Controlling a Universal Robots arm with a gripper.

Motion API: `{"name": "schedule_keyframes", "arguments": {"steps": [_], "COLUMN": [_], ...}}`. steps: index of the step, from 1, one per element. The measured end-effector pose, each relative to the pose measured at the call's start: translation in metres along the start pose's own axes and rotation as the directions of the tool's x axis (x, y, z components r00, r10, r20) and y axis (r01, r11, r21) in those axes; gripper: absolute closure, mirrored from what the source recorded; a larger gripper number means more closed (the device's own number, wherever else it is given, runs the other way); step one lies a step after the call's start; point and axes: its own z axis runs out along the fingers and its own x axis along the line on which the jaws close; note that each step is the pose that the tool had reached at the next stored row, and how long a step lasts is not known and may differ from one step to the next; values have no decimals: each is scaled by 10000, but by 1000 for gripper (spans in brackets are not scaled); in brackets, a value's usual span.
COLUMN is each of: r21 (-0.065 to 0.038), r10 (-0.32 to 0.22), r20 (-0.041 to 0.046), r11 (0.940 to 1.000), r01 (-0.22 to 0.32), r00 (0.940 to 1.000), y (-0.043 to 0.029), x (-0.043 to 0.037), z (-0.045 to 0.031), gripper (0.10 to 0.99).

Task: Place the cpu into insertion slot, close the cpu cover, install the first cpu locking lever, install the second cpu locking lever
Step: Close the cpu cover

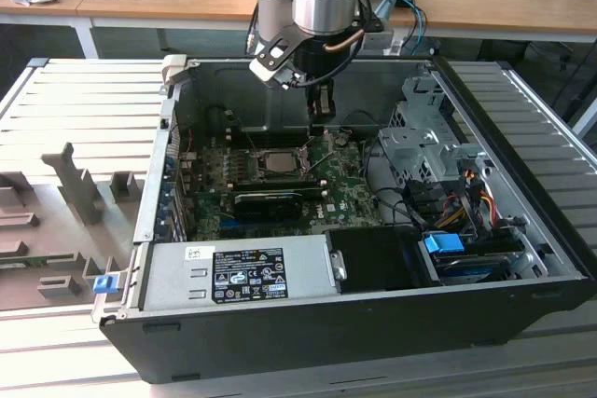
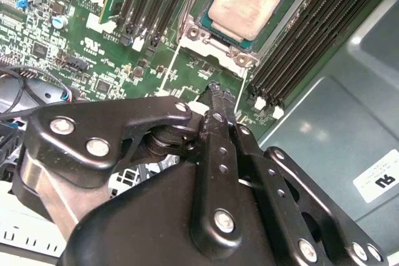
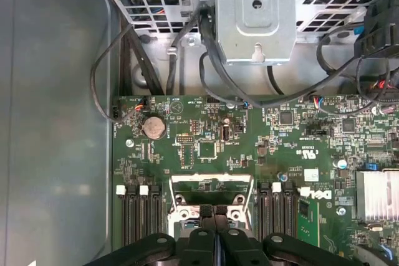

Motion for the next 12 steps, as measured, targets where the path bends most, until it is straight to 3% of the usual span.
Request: {"name": "schedule_keyframes", "arguments": {"steps": [3,6,12], "r21": [-1,-1,-1], "r10": [-1,-1,-4], "r20": [-3,-2,-3], "r11": [10000,10000,10000], "r01": [1,1,4], "r00": [10000,10000,10000], "y": [29,163,300], "x": [1,1,3], "z": [1,9,39], "gripper": [980,980,980]}}
